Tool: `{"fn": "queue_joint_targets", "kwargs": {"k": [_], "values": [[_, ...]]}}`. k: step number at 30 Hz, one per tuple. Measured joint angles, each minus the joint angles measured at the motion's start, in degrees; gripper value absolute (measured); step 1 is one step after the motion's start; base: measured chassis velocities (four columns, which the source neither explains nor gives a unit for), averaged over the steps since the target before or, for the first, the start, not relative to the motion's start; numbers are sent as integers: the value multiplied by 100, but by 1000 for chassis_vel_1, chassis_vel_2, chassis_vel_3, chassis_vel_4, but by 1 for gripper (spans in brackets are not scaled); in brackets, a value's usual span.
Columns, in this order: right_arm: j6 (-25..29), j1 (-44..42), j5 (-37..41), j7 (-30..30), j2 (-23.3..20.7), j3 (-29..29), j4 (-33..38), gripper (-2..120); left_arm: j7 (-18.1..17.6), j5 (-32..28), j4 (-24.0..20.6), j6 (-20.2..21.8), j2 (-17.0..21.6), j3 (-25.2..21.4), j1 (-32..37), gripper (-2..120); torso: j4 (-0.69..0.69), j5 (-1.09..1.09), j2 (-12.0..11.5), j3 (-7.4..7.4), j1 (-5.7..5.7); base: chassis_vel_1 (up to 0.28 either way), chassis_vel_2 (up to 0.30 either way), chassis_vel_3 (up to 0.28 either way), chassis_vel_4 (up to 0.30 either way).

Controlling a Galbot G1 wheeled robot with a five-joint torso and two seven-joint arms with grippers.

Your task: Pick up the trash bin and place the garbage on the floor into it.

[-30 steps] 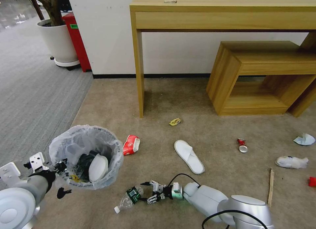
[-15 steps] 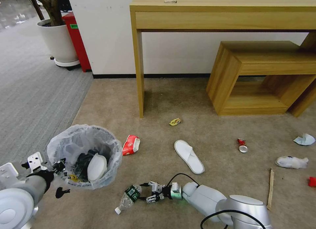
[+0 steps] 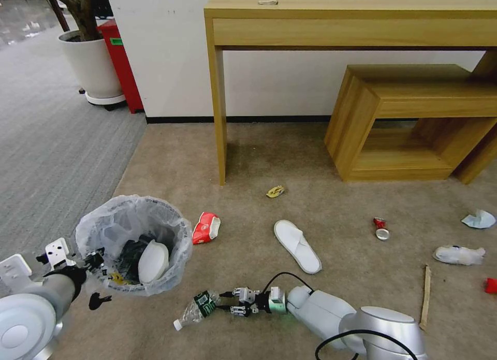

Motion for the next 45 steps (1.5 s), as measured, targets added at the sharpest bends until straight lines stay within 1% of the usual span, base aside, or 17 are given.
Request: {"fn": "queue_joint_targets", "kwargs": {"k": [3, 14, 21, 24, 26, 27, 30, 31, 33, 34, 35, 38, 39, 40, 42, 44, 45], "values": [[2, -2, -64, 0, -24, 67, 9, 20, 3, 23, 8, -4, -6, 29, -18, 0, 0, 0, 0, 0, 0, 0, 0, 0, 0], [5, -18, -132, 0, -59, 144, 43, 14, 10, 89, 6, -13, -43, 73, -11, 0, 0, 0, 0, 0, 0, 0, 0, 0, 0], [8, -15, -158, 3, -61, 152, 51, 4, 32, 130, -6, -16, -54, 48, 31, 0, 0, 0, 0, 0, 0, 0, 0, 0, 0], [9, 3, -200, 56, -60, 189, 63, 3, 39, 130, -8, -16, -41, 24, 47, 0, 0, 0, 0, 0, 0, 0, 0, 0, 0], [9, 41, -263, 71, -61, 254, 103, 13, 41, 131, -8, -17, -39, 25, 47, 0, 0, 0, 0, 0, 0, 0, 0, 0, 0], [9, 41, -263, 71, -61, 254, 103, 13, 41, 131, -8, -17, -39, 25, 47, 0, 0, 0, 0, 0, 0, 0, 0, 0, 0], [10, 105, -311, 74, -120, 271, 205, 27, 43, 156, -7, -16, -60, 56, 38, 0, 0, 0, 0, 0, 0, 0, 0, 0, 0], [10, 105, -311, 74, -120, 271, 205, 27, 43, 156, -7, -16, -60, 56, 38, 0, 0, 0, 0, 0, 0, 0, 0, 0, 0], [10, 148, -342, 71, -200, 263, 291, 36, 48, 168, 11, -17, -66, 66, 26, 0, 0, 0, 0, 0, 0, 0, 0, 0, 0], [11, 180, -353, 67, -276, 229, 387, 41, 52, 170, 39, -16, -66, 70, 9, 0, 0, 0, 0, 0, 0, 0, 0, 0, 0], [11, 180, -353, 67, -276, 229, 387, 41, 52, 170, 39, -16, -66, 70, 9, 0, 0, 0, 0, 0, 0, 0, 0, 0, 0], [11, 303, -358, 41, -446, 114, 615, 56, 53, 184, 105, -17, -72, 126, -54, 0, 0, 0, 0, 0, 0, 0, 0, 0, 0], [11, 336, -359, 36, -474, 94, 654, 60, 53, 188, 117, -17, -76, 146, -74, 0, 0, 0, 0, 0, 0, 0, 0, 0, 0], [11, 336, -359, 36, -474, 94, 654, 60, 53, 188, 117, -17, -76, 146, -74, 0, 0, 0, 0, 0, 0, 0, 0, 0, 0], [11, 459, -379, 26, -530, 23, 704, 71, 52, 196, 159, -17, -88, 204, -153, 0, 0, 0, 0, 0, 0, 0, 0, 0, 0], [11, 503, -419, 27, -537, 0, 702, 75, 50, 197, 168, -17, -90, 224, -179, 0, 0, 0, 0, 0, 0, 0, 0, 0, 0], [11, 554, -458, 27, -538, -35, 695, 80, 46, 197, 173, -17, -90, 242, -203, 0, -1, 0, 0, 0, 0, 0, 0, 0, 0]]}}
